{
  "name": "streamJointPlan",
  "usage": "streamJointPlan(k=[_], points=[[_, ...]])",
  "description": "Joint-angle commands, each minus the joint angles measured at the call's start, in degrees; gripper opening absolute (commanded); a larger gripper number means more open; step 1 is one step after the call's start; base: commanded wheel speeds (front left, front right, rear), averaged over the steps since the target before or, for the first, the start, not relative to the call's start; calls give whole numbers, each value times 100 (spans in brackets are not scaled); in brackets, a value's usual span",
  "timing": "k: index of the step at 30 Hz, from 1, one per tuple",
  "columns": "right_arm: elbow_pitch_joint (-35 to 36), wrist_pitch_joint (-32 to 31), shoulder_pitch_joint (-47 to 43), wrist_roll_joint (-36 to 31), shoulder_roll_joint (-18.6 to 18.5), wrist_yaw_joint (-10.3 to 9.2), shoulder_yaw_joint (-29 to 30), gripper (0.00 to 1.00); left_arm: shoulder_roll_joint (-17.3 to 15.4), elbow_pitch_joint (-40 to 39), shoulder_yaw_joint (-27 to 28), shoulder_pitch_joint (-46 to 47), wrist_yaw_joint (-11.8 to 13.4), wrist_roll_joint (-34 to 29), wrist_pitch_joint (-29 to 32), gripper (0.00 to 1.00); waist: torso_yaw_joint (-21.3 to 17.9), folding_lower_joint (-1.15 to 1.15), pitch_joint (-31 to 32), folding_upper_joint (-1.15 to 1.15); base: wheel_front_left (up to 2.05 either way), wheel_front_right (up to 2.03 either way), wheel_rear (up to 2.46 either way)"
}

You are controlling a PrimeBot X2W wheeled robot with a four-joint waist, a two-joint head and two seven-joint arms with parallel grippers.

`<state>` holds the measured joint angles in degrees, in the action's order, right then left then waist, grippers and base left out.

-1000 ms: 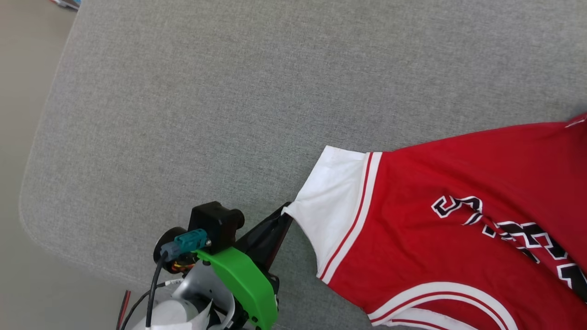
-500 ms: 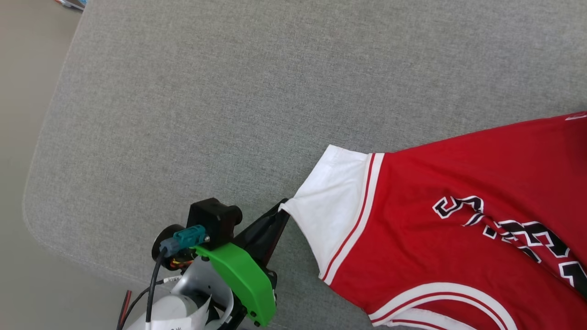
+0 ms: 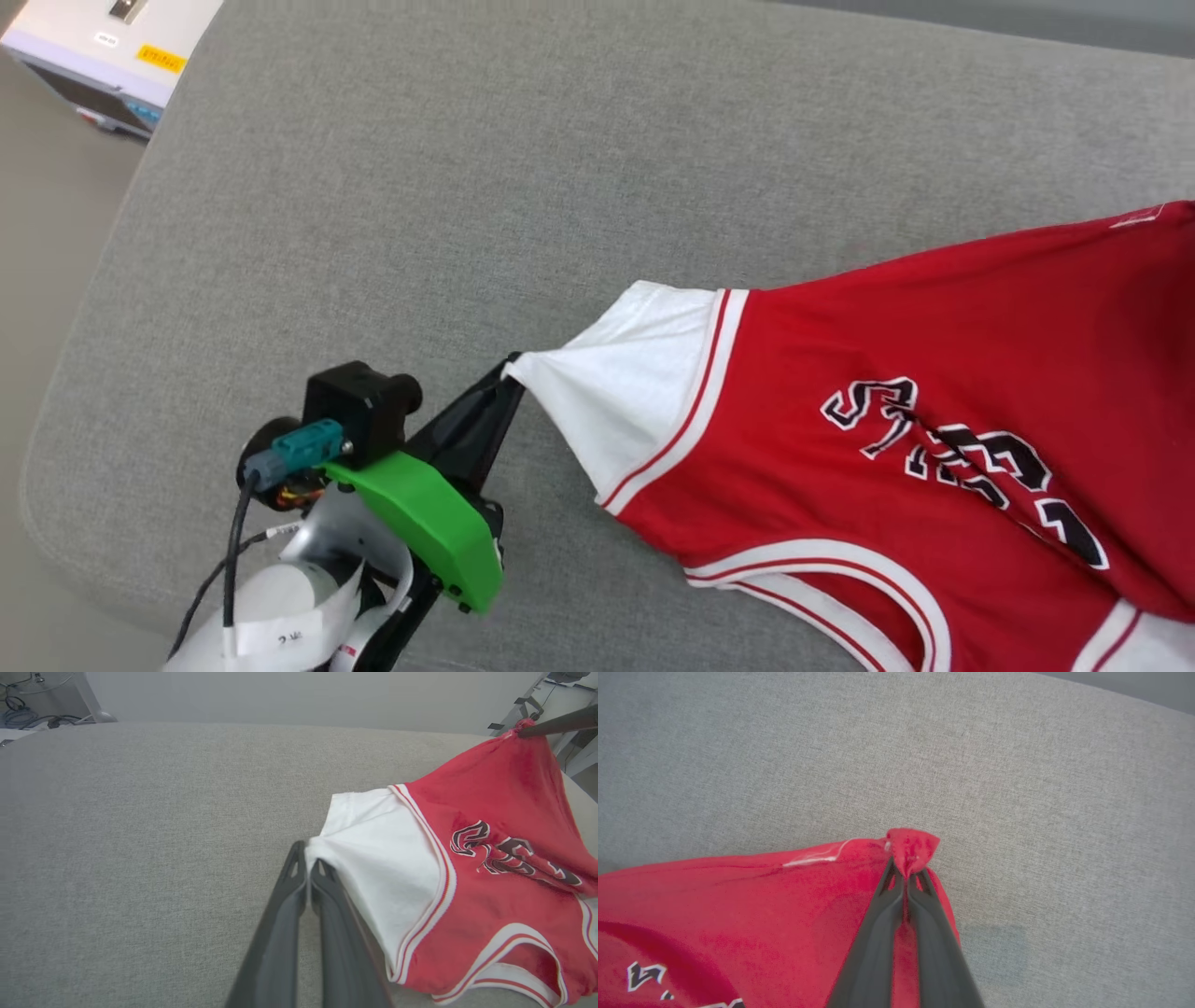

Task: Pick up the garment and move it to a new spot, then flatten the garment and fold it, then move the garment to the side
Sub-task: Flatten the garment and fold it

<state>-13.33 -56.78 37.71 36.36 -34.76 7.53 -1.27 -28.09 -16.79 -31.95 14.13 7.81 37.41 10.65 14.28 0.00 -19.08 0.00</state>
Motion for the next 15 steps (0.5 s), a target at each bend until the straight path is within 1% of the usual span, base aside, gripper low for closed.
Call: streamJointPlan(k=[1,5,10,15], points=[[97,86,-11,95,-58,-4,-12,0,-66,-45,95,163,33,24,-7,0,-329,0,355,0,0,0,0],[381,163,-33,231,-119,-4,-37,0,-262,-145,305,309,50,27,43,0,-540,0,598,0,0,0,0],[909,216,-103,370,-201,-4,41,0,-486,-349,575,573,79,22,131,0,-788,0,835,0,0,0,0],[1393,227,-169,469,-291,-4,157,0,-599,-564,806,886,180,-40,198,0,-1001,0,997,0,0,0,0]])
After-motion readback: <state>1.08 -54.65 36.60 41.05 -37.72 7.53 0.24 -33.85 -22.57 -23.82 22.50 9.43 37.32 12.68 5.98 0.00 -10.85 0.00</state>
